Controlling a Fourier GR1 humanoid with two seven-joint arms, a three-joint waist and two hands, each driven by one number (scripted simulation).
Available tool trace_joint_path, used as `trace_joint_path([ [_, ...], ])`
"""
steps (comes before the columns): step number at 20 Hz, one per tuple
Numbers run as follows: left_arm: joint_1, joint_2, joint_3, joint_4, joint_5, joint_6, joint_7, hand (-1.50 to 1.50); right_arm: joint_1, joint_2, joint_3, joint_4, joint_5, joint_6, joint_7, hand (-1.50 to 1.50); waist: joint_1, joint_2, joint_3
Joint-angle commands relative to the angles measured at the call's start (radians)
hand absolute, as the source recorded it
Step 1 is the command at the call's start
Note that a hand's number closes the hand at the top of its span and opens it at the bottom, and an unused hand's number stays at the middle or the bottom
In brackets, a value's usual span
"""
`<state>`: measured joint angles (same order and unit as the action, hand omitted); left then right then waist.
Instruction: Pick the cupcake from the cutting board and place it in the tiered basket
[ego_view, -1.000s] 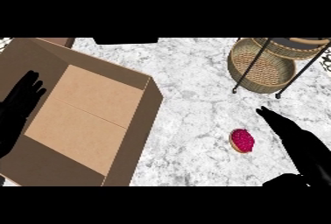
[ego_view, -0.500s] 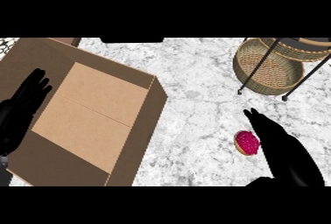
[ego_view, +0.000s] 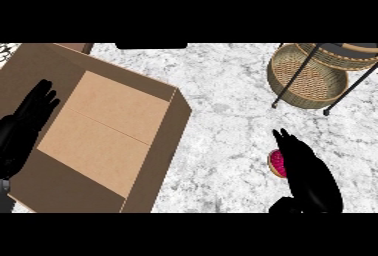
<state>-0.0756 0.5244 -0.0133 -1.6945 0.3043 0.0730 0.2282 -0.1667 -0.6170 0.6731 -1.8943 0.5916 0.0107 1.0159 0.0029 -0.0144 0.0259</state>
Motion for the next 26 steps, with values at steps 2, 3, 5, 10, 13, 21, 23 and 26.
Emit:
trace_joint_path([
  [2, 0.015, -0.093, -0.049, 0.061, 0.016, 0.019, 0.032, 0.0, 0.02, 0.012, -0.003, 0.066, 0.091, -0.051, -0.012, -1.5, -0.011, 0.017, -0.026],
  [3, 0.031, -0.128, -0.071, 0.111, -0.024, 0.017, -0.059, 0.0, -0.01, 0.04, -0.009, 0.109, 0.08, -0.048, -0.032, -1.5, -0.007, 0.021, -0.027],
  [5, 0.043, -0.109, -0.058, 0.041, -0.005, 0.025, 0.02, 0.0, 0.026, 0.024, -0.001, 0.059, 0.125, -0.058, -0.005, -1.5, -0.009, 0.014, -0.026],
  [10, 0.018, -0.112, -0.032, 0.103, 0.001, -0.014, -0.02, 0.0, 0.039, 0.036, -0.02, 0.149, 0.125, -0.075, -0.077, -1.5, -0.013, 0.018, -0.026],
  [13, 0.006, -0.128, -0.06, 0.063, -0.027, 0.015, 0.024, 0.0, 0.027, 0.03, -0.028, 0.184, 0.054, 0.019, -0.085, 1.5, -0.006, 0.02, -0.026],
  [21, 0.018, -0.133, -0.035, 0.097, -0.027, -0.028, -0.025, 0.0, -0.026, 0.044, -0.002, 0.309, 0.08, 0.05, -0.204, 1.5, 0.005, 0.023, -0.026],
  [23, 0.032, -0.16, -0.064, 0.079, -0.048, -0.011, -0.016, 0.0, -0.007, 0.062, 0.041, 0.248, 0.125, 0.064, -0.144, 1.5, -0.004, 0.018, -0.027],
  [26, 0.033, -0.135, -0.016, 0.061, -0.012, -0.024, 0.031, 0.0, 0.024, 0.051, 0.058, 0.283, 0.195, -0.013, -0.204, 1.5, -0.002, 0.016, -0.026],
])
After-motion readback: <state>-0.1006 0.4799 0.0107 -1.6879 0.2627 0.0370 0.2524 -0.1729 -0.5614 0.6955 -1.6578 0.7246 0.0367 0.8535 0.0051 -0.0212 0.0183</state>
